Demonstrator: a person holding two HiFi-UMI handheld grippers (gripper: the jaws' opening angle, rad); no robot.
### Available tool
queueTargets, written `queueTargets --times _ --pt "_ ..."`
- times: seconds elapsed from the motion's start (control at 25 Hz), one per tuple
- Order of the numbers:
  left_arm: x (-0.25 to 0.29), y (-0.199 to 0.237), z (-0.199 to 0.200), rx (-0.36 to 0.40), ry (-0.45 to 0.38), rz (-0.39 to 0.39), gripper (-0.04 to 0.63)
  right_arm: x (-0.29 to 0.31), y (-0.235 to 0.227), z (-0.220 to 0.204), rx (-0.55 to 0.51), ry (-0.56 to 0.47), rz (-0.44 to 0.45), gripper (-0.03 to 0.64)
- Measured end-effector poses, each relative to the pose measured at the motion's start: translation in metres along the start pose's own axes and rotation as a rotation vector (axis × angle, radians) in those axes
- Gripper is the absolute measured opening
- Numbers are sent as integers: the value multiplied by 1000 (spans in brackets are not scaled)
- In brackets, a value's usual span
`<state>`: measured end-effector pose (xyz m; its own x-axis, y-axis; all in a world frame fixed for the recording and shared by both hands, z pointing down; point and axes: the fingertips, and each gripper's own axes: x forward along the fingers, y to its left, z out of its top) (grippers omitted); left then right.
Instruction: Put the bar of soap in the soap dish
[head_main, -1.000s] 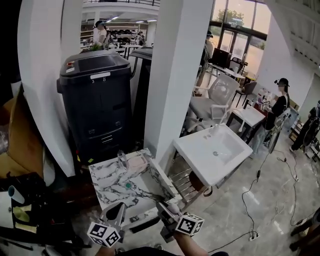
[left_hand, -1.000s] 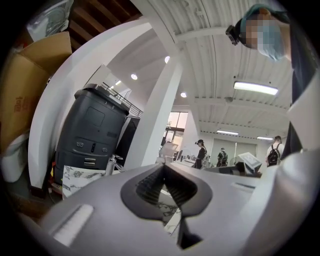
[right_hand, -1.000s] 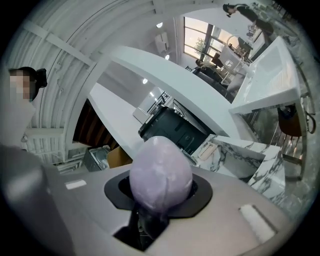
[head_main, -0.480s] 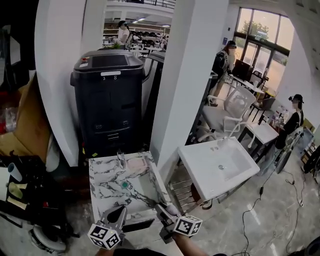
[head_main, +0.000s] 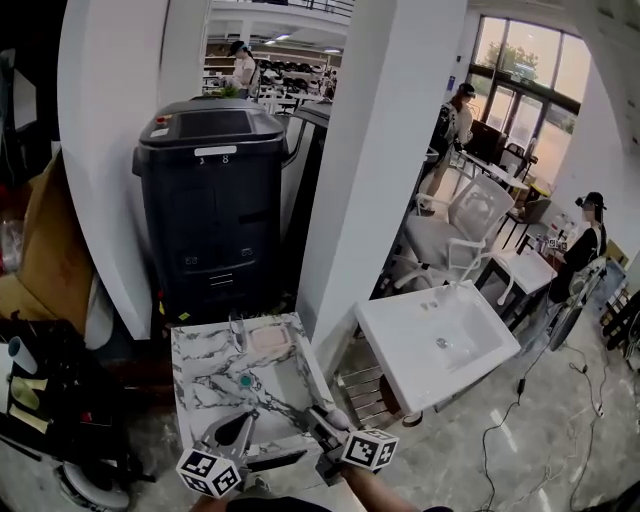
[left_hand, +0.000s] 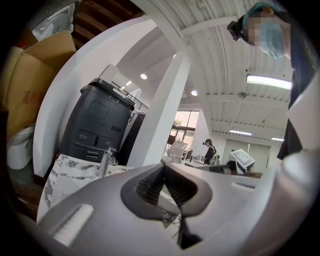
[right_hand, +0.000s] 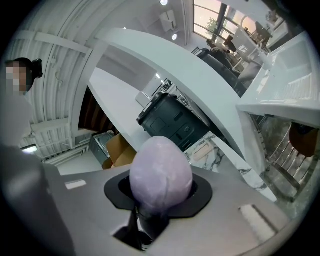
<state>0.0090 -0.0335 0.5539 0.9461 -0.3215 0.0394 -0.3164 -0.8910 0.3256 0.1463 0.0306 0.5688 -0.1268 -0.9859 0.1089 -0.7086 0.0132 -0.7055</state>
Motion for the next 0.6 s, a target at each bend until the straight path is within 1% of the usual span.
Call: queueTargets --times 0.16,0.4,0.6 --pt "13 15 7 2 -3 -12 54 25 -9 9 -30 16 -12 109" --pt "23 49 17 -5 -6 -1 54 68 -22 20 -86 46 -37 109" --pt "26 72 21 2 -7 -6 54 99 -37 24 -133 75 -68 109"
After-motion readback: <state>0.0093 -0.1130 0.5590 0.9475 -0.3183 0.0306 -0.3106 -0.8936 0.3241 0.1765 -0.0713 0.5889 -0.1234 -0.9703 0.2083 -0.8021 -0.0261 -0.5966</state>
